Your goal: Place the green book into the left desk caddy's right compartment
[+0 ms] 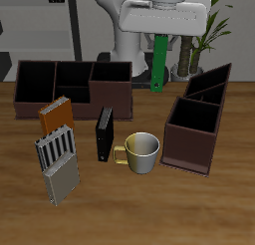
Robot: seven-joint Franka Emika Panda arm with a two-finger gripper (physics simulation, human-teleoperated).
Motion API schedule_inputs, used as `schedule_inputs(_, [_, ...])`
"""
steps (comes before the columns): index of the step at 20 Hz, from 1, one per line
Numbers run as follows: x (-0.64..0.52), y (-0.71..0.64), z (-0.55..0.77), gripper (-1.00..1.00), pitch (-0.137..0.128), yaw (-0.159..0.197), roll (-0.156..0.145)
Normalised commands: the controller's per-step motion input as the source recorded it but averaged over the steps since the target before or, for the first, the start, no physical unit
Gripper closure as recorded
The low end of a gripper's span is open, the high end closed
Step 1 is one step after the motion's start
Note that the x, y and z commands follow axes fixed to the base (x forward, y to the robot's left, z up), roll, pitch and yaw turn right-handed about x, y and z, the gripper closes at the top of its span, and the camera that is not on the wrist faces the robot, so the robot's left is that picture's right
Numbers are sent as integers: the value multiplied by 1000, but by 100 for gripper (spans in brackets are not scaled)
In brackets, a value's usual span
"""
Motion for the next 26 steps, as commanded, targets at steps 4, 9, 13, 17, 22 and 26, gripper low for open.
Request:
schedule_inputs(4, [-221, 276, 10, 100, -1, 24, 24])
schedule_inputs(9, [-187, 280, 10, 100, 10, -2, 25])
schedule_inputs(13, [-97, 287, -21, 100, -1, 23, 8])
schedule_inputs(17, [2, 316, -40, 100, 14, -8, 36])
schedule_inputs(22, [65, 338, -186, 100, 26, -9, 31])
schedule_inputs(26, [90, 130, -151, 100, 30, -14, 18])
